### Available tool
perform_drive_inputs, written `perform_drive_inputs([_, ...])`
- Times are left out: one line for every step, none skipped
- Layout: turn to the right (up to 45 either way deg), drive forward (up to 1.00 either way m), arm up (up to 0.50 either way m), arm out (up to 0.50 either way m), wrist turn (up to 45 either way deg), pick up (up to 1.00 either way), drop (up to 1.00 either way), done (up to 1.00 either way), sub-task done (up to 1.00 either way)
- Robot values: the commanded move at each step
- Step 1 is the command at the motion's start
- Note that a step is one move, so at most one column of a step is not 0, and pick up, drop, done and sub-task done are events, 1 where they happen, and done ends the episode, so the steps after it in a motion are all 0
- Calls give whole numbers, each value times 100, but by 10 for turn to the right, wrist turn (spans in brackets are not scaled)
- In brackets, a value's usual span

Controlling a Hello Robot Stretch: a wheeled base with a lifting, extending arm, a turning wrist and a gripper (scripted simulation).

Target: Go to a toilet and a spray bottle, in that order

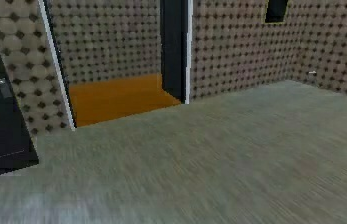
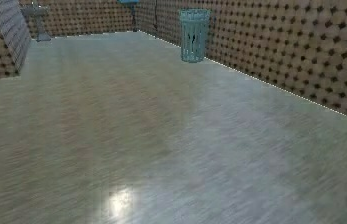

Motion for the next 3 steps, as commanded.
perform_drive_inputs([-150, 0, 0, 0, 0, 0, 0, 0, 0])
perform_drive_inputs([0, 75, 0, 0, 0, 0, 0, 0, 0])
perform_drive_inputs([-450, 0, 0, 0, 0, 0, 0, 0, 0])
